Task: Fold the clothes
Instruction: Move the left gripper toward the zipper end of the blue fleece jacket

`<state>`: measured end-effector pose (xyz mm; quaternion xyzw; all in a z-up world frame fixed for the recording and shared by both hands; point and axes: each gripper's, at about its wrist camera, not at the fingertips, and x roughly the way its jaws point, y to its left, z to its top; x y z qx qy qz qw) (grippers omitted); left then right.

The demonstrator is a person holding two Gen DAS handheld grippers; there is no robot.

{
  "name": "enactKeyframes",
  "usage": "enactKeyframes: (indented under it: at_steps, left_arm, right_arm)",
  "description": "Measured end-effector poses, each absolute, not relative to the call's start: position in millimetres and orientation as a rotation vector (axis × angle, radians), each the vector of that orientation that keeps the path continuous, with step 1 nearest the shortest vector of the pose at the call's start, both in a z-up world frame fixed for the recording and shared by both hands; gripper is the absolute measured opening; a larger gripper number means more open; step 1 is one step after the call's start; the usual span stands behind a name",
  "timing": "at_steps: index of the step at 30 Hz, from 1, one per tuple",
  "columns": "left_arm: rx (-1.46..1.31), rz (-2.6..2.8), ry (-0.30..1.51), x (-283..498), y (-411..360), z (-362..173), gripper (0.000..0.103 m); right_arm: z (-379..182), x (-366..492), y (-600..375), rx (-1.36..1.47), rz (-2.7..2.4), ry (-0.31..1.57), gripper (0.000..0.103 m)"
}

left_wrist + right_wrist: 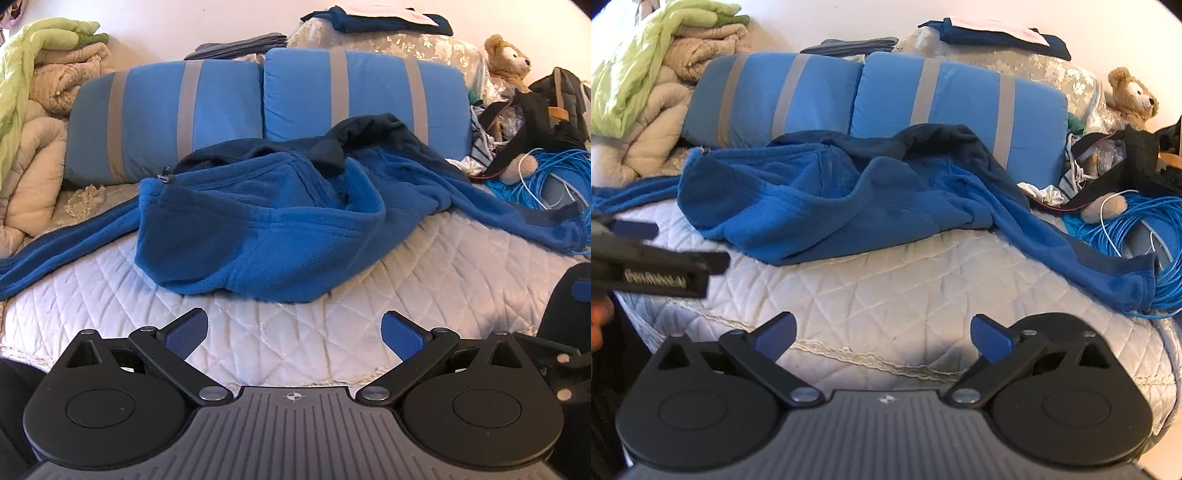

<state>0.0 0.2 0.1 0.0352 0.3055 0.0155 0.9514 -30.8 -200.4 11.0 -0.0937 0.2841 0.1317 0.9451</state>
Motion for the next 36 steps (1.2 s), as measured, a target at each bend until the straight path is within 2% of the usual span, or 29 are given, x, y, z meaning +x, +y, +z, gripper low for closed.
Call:
enactKeyframes:
  at_steps: [7,23,36]
  left_arm:
    - [0.037,-0.004,0.634,2.7,1.6,2.8,0.103]
    - [-0.052,-0.147,0.709,41.1,8.0,22.7,0.103]
    - [-0.006,-0.151,0.642,110.5,18.9,0.9,0.103]
  right_arm:
    - [14.5,-29.3,-187.1,-0.231,0.289,0.582,0.103]
    - [17.0,5.7,-213.5,-0.062,0.425,0.67,0.103]
    - [-8.7,110.4,-203.7,-0.002,0.427,0.734,0.103]
